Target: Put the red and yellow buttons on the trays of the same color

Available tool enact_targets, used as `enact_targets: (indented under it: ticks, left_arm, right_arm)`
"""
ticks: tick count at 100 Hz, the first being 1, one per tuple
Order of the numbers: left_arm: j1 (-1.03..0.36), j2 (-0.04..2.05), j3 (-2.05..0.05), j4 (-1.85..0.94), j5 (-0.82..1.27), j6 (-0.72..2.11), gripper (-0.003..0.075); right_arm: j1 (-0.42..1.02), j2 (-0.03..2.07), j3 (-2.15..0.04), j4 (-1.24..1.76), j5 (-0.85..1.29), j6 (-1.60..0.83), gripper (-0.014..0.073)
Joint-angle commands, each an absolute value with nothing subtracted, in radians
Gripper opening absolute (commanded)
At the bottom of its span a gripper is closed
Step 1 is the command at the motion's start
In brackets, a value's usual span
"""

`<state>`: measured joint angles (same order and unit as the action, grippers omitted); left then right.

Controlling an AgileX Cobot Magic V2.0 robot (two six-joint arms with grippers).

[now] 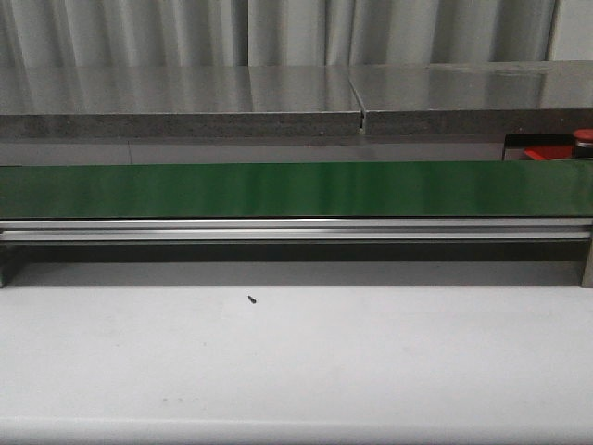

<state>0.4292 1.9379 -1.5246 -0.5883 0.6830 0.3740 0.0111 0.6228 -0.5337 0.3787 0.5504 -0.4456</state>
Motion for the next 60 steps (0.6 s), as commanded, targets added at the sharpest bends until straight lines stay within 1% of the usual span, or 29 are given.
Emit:
enact_targets:
  ticks: [1, 60]
  left_arm:
    - [0.413, 1.909, -1.562, -0.611, 0.636, 0.364, 0.0618]
    - [0.400, 2.060, -1.693, -0.599, 0.623, 0.288, 0.0618]
  right_arm:
    - [0.013, 0.619, -0.561, 0.389, 0.493, -0.446, -0.0097]
    - [0.013, 0.619, -0.561, 0.389, 0.493, -0.446, -0.0097]
